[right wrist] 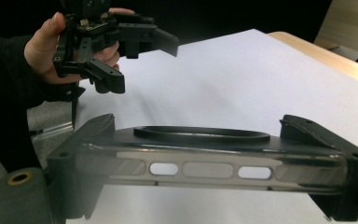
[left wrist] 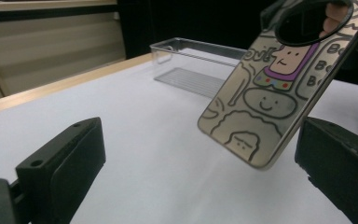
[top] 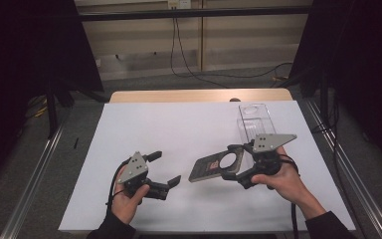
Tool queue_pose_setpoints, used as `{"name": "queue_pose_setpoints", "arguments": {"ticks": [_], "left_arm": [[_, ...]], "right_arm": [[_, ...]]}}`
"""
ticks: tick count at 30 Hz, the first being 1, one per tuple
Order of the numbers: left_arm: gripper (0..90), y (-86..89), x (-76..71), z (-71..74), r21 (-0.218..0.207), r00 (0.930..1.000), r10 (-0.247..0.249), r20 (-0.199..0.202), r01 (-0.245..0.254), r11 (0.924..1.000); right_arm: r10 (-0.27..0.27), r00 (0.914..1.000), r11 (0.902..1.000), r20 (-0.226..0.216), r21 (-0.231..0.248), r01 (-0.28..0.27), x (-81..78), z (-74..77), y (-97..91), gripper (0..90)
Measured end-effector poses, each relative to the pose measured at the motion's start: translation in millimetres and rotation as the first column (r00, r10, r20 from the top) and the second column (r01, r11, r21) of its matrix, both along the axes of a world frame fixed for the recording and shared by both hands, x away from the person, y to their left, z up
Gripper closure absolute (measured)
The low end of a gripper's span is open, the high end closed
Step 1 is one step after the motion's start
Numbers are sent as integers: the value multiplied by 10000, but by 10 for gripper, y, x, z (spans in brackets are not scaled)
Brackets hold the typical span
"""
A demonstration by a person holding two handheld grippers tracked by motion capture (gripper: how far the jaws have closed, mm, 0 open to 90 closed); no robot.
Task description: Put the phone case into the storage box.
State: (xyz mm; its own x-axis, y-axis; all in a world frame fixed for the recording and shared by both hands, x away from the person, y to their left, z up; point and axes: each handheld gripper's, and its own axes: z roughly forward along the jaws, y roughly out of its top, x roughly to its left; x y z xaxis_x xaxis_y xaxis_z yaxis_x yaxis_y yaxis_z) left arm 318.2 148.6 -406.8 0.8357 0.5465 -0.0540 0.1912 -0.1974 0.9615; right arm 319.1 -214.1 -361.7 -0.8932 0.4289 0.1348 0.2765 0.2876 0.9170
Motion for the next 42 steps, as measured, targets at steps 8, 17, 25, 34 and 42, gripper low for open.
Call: {"name": "queue_pose_setpoints", "arguments": {"ticks": [8, 17, 25, 34, 42], "left_arm": [[16, 238, -37, -65, -146, 9967, 806, 27, -805, 9966], [21, 503, -77, -151, -61, 9802, 1978, -4, -1978, 9802], [10, 678, -156, -193, 4, 9663, 2573, 110, -2573, 9663], [14, 755, -193, -263, -241, 9405, 3399, -23, -3399, 9402], [20, 791, -217, -235, -647, 9370, 3492, -57, -3488, 9350]], "right_arm": [[-480, 9987, 9988, -142, -7, 480, 13, 6, -74, 119], [-760, 9969, 9971, -180, -1, 760, 7, 24, -118, 119], [-1209, 9926, 9926, -124, 133, 1210, -4, 93, -216, 118], [-1727, 9849, 9848, -147, 155, 1729, 53, 132, -306, 118], [-2030, 9791, 9791, -102, 136, 2031, 102, 214, -376, 118]]}}
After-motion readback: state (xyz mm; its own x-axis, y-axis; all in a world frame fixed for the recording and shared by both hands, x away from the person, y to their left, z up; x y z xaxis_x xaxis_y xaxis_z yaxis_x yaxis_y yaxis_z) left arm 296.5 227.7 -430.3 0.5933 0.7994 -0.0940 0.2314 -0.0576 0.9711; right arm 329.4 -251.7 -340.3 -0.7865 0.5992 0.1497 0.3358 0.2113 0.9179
